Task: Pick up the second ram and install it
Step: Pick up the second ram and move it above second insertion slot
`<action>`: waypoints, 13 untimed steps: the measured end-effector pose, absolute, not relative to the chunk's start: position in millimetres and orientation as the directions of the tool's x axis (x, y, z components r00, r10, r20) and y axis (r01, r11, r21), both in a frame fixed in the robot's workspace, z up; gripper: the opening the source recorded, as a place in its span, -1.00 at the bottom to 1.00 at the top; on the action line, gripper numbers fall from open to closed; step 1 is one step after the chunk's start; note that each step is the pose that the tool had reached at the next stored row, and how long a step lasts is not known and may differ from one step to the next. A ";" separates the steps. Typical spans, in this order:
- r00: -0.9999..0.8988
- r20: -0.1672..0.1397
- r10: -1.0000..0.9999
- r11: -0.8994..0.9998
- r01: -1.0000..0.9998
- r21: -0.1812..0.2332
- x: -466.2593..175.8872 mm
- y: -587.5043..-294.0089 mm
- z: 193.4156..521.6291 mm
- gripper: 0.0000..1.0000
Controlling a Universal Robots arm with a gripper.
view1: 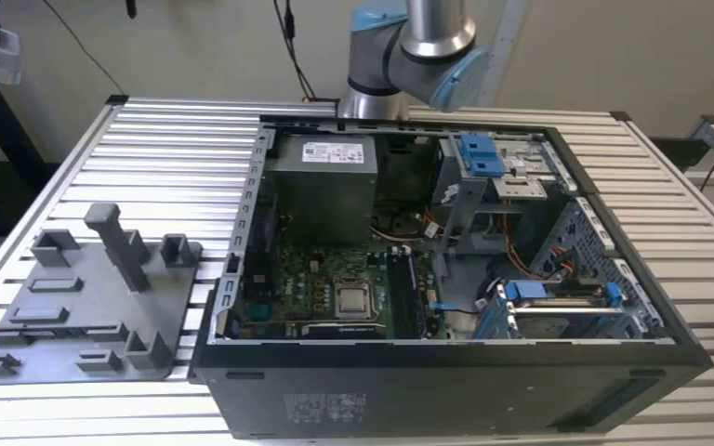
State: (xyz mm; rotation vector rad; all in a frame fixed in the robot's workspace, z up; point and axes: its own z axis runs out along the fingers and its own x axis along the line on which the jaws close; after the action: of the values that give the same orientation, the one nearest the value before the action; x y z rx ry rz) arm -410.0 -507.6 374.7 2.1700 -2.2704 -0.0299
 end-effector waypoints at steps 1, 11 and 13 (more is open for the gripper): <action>-0.045 -0.012 -0.999 0.045 -0.999 0.014 -410.0 -507.6 373.7 -0.16; -0.045 -0.013 -0.999 0.045 -0.999 0.014 -410.0 -507.6 358.0 -0.16; -0.045 -0.013 -0.999 0.045 -0.999 0.014 -410.0 -507.6 354.4 -0.16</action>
State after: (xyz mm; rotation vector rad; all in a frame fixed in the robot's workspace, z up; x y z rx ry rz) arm -410.0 -507.6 354.4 2.1700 -2.2703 -0.0299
